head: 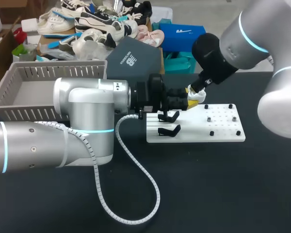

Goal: Pick up each earbud case from the left stands, insert the matching earbuds, close the lid, and place the case in the box.

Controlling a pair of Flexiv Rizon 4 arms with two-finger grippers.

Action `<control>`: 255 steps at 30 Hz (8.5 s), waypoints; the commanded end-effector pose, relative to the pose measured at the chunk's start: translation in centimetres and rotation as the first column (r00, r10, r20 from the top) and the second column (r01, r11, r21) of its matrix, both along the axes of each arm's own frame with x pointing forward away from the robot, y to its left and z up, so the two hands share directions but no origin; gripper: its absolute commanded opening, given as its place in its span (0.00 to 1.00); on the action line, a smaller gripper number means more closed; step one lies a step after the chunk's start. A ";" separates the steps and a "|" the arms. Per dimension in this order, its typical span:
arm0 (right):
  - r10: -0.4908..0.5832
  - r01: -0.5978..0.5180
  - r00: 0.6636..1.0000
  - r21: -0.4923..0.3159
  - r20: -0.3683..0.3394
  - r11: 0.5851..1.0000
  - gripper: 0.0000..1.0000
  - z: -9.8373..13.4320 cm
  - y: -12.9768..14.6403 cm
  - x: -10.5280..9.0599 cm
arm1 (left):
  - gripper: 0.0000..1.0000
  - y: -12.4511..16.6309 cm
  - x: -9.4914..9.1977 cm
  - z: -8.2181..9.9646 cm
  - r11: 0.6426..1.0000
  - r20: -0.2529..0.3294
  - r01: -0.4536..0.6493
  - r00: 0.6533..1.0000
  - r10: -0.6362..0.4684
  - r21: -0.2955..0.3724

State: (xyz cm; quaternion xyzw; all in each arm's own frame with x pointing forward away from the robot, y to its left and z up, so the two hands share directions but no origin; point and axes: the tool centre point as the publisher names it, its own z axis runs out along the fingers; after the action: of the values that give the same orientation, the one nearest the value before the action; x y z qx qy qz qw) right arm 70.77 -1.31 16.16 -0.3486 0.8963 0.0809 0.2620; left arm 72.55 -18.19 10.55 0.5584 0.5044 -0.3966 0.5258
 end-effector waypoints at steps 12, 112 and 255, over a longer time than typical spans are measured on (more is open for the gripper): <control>0.005 -0.005 1.000 -0.012 -0.016 1.000 0.00 -0.3 -0.2 0.4 | 0.00 0.0 0.0 -0.1 1.000 0.002 -0.001 1.000 0.001 -0.003; -0.044 0.039 0.996 0.074 0.072 0.996 0.37 3.2 -1.6 3.7 | 0.00 0.0 0.0 -0.1 1.000 0.002 -0.001 1.000 0.001 -0.003; -0.403 0.367 0.915 0.403 0.005 0.839 1.00 -5.0 -16.2 -2.1 | 1.00 26.9 3.2 2.8 0.890 0.041 -0.415 0.909 0.415 0.190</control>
State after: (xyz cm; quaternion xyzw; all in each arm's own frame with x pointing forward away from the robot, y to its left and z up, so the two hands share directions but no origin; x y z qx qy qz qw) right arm 69.36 -17.83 11.26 -0.1192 0.9106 0.2023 0.3402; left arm 76.09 8.84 13.43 0.4906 0.6484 -0.2290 0.5352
